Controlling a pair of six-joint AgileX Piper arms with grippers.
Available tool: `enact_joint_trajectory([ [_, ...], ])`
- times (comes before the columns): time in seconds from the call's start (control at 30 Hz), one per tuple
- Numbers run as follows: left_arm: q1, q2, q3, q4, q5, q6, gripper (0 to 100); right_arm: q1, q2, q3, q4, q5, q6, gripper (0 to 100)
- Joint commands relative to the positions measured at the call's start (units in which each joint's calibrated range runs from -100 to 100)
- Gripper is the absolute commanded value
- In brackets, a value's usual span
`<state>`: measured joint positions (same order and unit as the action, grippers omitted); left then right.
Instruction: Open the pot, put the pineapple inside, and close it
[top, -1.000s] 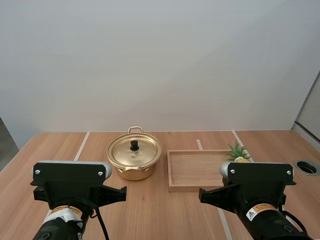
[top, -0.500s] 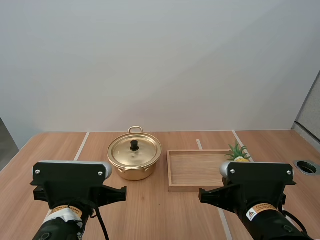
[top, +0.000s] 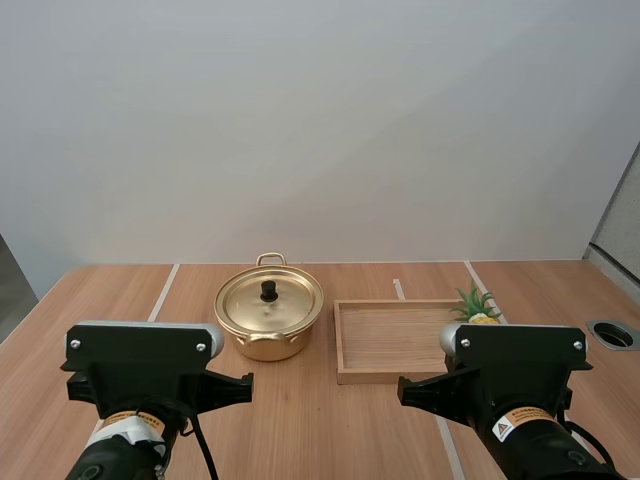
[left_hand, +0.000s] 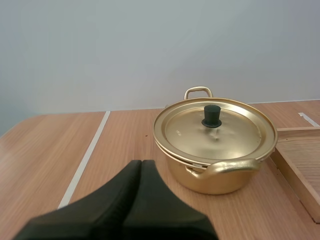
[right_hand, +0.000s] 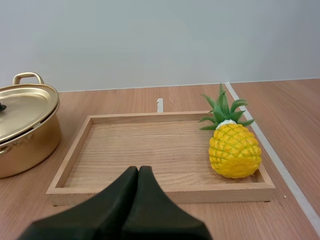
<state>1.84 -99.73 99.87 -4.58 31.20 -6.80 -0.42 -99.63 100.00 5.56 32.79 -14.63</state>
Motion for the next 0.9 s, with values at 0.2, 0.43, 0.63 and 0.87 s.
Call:
enact_joint_trajectory([
  [0.2, 0.02, -0.3, 0.1, -0.3, -2.0, -0.4, 0, 0.1, -0.4, 0.0, 0.2, -1.4, 0.1, 0],
  [0.43, 0.02, -0.3, 0.1, -0.3, -2.0, -0.4, 0, 0.1, -0.4, 0.0, 1.5, -1.4, 0.1, 0],
  [0.63, 0.02, -0.3, 0.1, -0.3, -2.0, -0.4, 0, 0.1, -0.4, 0.0, 1.7, -1.4, 0.1, 0],
  [0.87, 0.02, -0.3, 0.1, -1.8, -2.8, -0.4, 0, 0.1, -0.4, 0.0, -0.2, -1.5, 0.1, 0],
])
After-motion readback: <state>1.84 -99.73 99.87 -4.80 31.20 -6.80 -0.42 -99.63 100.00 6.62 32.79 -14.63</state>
